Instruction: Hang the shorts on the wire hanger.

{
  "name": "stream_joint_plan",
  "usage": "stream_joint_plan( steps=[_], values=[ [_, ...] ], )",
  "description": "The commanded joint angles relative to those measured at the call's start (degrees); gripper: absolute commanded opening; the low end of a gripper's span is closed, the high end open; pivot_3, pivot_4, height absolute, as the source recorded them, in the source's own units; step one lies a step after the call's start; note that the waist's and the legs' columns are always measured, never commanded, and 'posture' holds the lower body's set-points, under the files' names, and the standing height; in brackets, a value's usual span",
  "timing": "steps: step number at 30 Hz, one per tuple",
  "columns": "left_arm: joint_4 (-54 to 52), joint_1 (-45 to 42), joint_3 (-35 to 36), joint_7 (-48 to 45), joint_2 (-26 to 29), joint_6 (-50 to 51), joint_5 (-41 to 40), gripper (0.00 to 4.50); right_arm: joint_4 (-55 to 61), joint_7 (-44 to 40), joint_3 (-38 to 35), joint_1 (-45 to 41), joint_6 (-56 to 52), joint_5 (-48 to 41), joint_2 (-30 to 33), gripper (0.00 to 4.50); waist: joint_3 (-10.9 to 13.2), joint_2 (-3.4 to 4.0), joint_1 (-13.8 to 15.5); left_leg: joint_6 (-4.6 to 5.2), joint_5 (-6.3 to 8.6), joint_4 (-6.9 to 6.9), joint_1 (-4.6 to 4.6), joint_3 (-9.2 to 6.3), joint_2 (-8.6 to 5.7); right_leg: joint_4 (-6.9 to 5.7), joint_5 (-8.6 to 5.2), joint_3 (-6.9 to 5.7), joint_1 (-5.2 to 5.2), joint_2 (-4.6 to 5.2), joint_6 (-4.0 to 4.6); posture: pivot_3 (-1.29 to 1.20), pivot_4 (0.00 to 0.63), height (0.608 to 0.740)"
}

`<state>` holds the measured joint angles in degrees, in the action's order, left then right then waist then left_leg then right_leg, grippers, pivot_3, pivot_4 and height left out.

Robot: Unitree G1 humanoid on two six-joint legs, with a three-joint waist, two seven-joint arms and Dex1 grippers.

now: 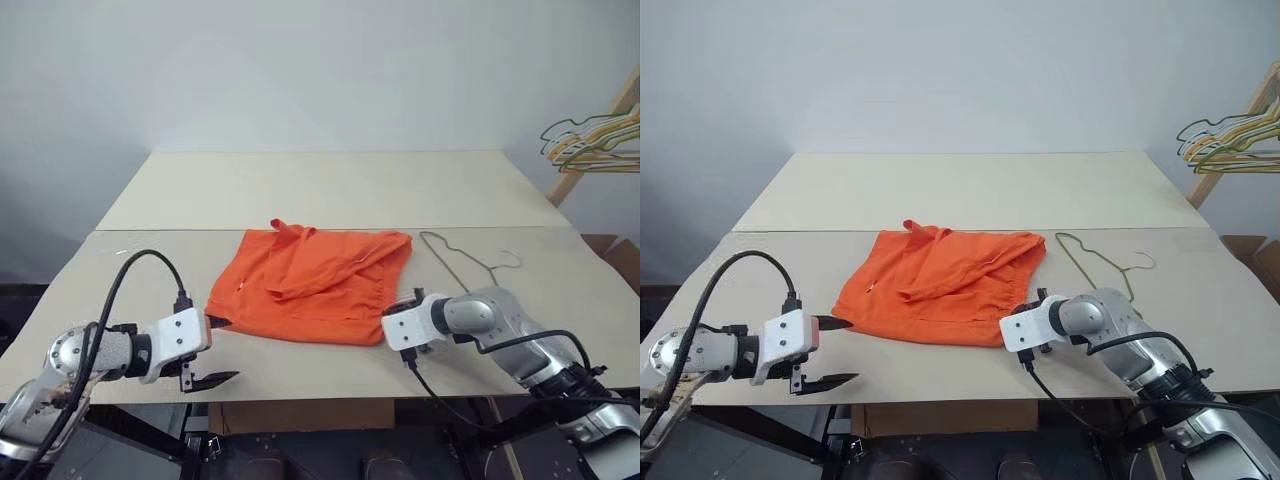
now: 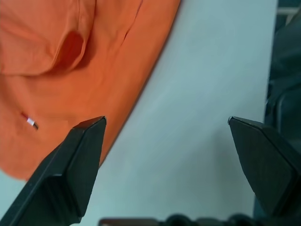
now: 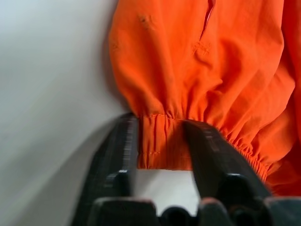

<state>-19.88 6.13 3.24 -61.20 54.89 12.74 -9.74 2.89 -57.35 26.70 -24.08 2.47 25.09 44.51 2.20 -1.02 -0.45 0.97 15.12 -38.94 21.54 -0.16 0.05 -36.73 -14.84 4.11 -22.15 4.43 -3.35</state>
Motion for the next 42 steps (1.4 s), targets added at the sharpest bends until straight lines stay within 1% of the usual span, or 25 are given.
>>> stream_joint_plan(
  steps=[1,2,6,10,15,19,22,24,25,31,35,38,42],
  values=[
    [4.69,-4.90,-3.04,2.04,0.91,-3.45,6.12,4.50,0.31,0.06,-0.72,-1.44,0.59,0.46,-0.68,0.40,0.00,0.00,0.09,0.00,0.00,0.00,0.00,-0.01,0.00,-0.03,-0.01,0.00,-0.01,-0.01,0.01,0.02,0.000,0.740],
    [6.55,-6.45,-4.27,2.71,0.80,-4.61,8.14,4.50,0.44,-0.07,-0.88,-1.32,0.63,0.41,-0.75,0.02,-0.01,-0.01,0.12,0.00,0.00,0.00,-0.01,-0.01,0.00,-0.02,-0.01,0.00,0.00,-0.02,0.01,0.02,0.000,0.740],
    [13.58,-12.36,-8.43,3.96,-0.14,-9.66,13.61,4.50,1.08,-0.24,-1.42,-0.73,0.49,0.15,-0.80,0.02,-0.01,-0.02,0.08,0.00,0.00,0.00,-0.01,0.00,0.00,-0.04,-0.01,0.00,0.00,-0.03,0.02,0.01,0.000,0.740],
    [21.79,-18.66,-12.69,4.16,-1.86,-15.74,17.61,4.50,1.14,1.30,-1.93,-0.36,0.58,0.95,-0.88,0.02,-0.02,-0.03,0.00,0.00,0.00,0.00,0.00,-0.01,0.00,-0.05,-0.01,0.00,-0.02,-0.03,0.02,-0.01,0.000,0.740],
    [30.97,-23.61,-15.78,4.69,-5.98,-18.68,19.19,4.50,1.52,1.38,-2.26,0.10,0.01,0.89,-0.61,0.02,-0.05,0.00,-0.17,0.00,0.00,-0.01,0.00,-0.01,-0.01,-0.08,-0.01,0.00,-0.02,-0.03,0.01,-0.03,0.000,0.740],
    [36.44,-26.04,-16.98,4.69,-7.46,-20.11,20.94,4.50,2.20,1.29,-2.46,0.74,-0.54,0.69,-0.49,0.02,-0.21,0.13,-0.08,0.00,-0.01,-0.05,-0.08,-0.01,-0.03,-0.12,-0.01,0.00,0.07,-0.02,0.01,-0.04,0.000,0.740],
    [37.94,-26.88,-17.35,3.63,-7.49,-20.68,21.00,3.96,2.69,1.17,-2.55,1.17,-1.25,0.66,-0.49,0.00,-0.34,0.29,-0.23,0.01,-0.01,-0.05,-0.16,-0.01,-0.03,-0.17,-0.02,0.01,0.12,-0.03,0.00,-0.05,0.000,0.740],
    [38.19,-27.07,-17.50,3.23,-7.42,-20.90,20.97,3.47,2.77,1.15,-2.63,1.32,-1.43,0.64,-0.39,0.00,-0.39,0.34,-0.30,0.01,-0.01,-0.05,-0.18,-0.01,-0.02,-0.19,-0.02,0.02,0.12,-0.05,0.01,-0.05,0.000,0.740],
    [38.38,-27.23,-17.56,3.31,-7.45,-20.96,21.18,3.02,2.66,1.24,-2.64,1.30,-1.43,0.70,-0.42,0.00,-0.41,0.36,-0.31,0.01,-0.01,-0.05,-0.18,-0.01,-0.02,-0.22,-0.03,0.02,0.12,-0.05,0.02,-0.05,0.000,0.740],
    [38.45,-27.15,-17.76,3.32,-7.03,-21.34,21.55,1.30,2.40,1.62,-2.60,1.32,-1.53,0.88,-0.70,0.00,-0.44,0.38,-0.37,0.01,-0.01,-0.05,-0.21,-0.02,-0.02,-0.27,-0.04,0.03,0.12,-0.06,0.03,-0.05,0.000,0.740],
    [36.47,-26.01,-17.39,1.25,-6.13,-21.52,20.34,0.01,1.89,1.96,-2.61,1.06,-1.54,0.72,-1.09,0.00,-0.44,0.37,-0.49,0.01,-0.01,-0.05,-0.18,-0.01,-0.01,-0.26,-0.05,0.03,0.09,-0.06,0.04,-0.04,0.000,0.740],
    [34.70,-25.10,-17.05,0.64,-5.50,-20.64,20.36,0.01,1.66,2.04,-2.63,0.89,-1.70,0.66,-1.31,0.00,-0.45,0.36,-0.64,0.01,-0.01,-0.04,-0.18,-0.01,0.00,-0.26,-0.07,0.04,0.07,-0.07,0.05,-0.04,0.000,0.740],
    [27.74,-20.75,-16.09,-1.51,-1.84,-18.15,19.93,0.01,3.70,1.90,-3.20,2.01,-1.51,0.40,-0.55,0.00,-0.44,0.35,-1.10,0.01,0.00,-0.02,-0.15,0.00,0.02,-0.27,-0.10,0.06,0.02,-0.07,0.07,-0.04,0.000,0.740]
  ],
)
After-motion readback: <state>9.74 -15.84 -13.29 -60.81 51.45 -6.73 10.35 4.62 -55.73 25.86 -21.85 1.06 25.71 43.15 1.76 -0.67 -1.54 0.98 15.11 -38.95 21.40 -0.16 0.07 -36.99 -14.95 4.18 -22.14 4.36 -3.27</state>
